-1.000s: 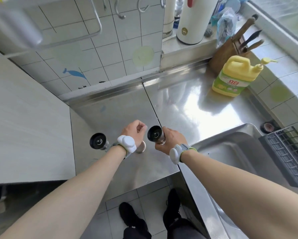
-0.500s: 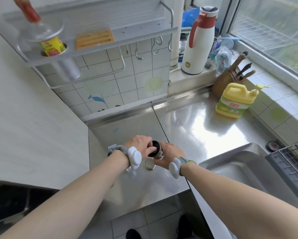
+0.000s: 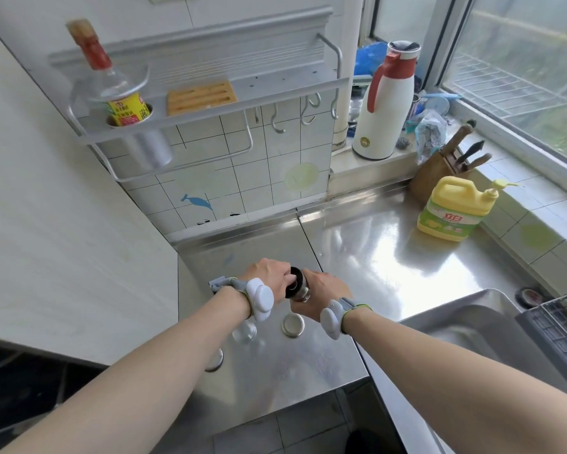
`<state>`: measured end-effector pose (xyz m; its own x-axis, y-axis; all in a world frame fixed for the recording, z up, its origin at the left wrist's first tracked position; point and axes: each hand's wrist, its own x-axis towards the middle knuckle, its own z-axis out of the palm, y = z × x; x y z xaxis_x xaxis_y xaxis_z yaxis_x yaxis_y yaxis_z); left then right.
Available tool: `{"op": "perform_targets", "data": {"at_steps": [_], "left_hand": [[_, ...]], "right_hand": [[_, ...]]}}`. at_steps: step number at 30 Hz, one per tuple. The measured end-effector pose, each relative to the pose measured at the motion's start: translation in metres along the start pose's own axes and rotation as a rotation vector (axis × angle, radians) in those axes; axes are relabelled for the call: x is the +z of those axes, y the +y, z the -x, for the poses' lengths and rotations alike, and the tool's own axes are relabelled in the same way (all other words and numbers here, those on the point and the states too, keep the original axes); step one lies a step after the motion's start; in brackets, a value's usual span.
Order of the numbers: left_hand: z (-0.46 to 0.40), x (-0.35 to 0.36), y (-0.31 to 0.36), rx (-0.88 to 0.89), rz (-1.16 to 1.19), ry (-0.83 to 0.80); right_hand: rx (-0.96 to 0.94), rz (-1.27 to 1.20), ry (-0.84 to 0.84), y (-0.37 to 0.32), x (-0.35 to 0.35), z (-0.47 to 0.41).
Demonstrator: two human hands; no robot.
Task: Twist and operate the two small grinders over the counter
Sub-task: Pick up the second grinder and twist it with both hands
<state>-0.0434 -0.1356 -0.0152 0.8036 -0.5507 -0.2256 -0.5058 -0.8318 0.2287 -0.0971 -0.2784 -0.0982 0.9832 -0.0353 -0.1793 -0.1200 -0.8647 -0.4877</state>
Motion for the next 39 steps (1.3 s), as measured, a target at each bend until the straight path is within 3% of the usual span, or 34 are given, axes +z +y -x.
{"op": "perform_targets", "data": {"at_steps": [4,8,13,25,32,39], "left_hand": [[-0.004,-0.001,-0.001,-0.032,0.048,0.013],[-0.005,0.000,-0.016,0.145,0.221,0.083],[-0.004,-0.004,-0.018,0.253,0.207,0.097],[-0.005,-0.017,-0.012,0.127,0.077,0.058],[0.000,-0.018,-0.011,0.251,0.150,0.039],[0.000,-0.017,-0.004,0.167,0.068,0.064]], "right_hand": [[-0.006,-0.006,0.018,0.001,0.000,-0.004],[-0.025,0.011,0.001,0.004,-0.002,-0.010],[-0.043,0.025,0.003,0.003,-0.008,-0.013],[-0.052,0.033,0.016,0.000,-0.010,-0.014],[-0.067,0.021,0.027,0.002,-0.014,-0.009],[-0.062,0.021,0.033,0.002,-0.014,-0.006]]}}
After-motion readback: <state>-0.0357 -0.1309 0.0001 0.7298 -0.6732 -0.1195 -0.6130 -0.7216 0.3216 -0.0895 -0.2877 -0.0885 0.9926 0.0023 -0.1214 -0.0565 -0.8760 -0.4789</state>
